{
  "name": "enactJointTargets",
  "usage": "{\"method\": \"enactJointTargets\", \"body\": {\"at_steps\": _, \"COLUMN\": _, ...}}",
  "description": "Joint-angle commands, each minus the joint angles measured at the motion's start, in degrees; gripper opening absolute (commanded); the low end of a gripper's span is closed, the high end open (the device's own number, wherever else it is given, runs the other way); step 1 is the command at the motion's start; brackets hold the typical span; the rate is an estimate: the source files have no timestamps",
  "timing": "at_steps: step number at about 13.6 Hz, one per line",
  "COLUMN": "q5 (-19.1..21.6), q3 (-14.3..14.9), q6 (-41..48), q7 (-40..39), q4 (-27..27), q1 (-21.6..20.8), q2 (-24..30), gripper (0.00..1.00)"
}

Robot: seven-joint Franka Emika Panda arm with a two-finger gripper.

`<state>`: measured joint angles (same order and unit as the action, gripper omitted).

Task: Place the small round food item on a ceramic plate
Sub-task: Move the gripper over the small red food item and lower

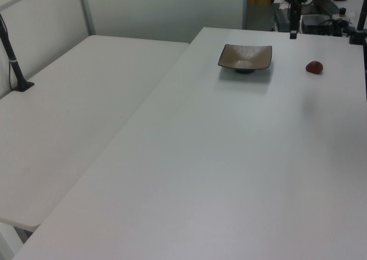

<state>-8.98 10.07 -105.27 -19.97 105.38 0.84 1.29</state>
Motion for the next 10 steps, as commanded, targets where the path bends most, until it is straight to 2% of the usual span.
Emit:
{"method": "enactJointTargets", "body": {"at_steps": 1, "q5": -0.8, "q3": 4.0, "q6": -3.9, "q7": -4.3, "q4": 1.3, "q1": 0.9, "q2": -0.8, "gripper": 1.0}}
{"method": "enactJointTargets", "body": {"at_steps": 3, "q5": -0.8, "q3": 5.4, "q6": -7.1, "q7": -4.5, "q4": 2.9, "q1": 1.4, "q2": -2.9, "gripper": 1.0}}
{"method": "enactJointTargets", "body": {"at_steps": 6, "q5": -0.5, "q3": 5.8, "q6": -11.3, "q7": -4.3, "q4": 3.7, "q1": 6.3, "q2": -6.2, "gripper": 1.0}}
{"method": "enactJointTargets", "body": {"at_steps": 10, "q5": 0.1, "q3": 6.5, "q6": -14.0, "q7": -3.5, "q4": 5.4, "q1": 9.3, "q2": -9.5, "gripper": 1.0}}
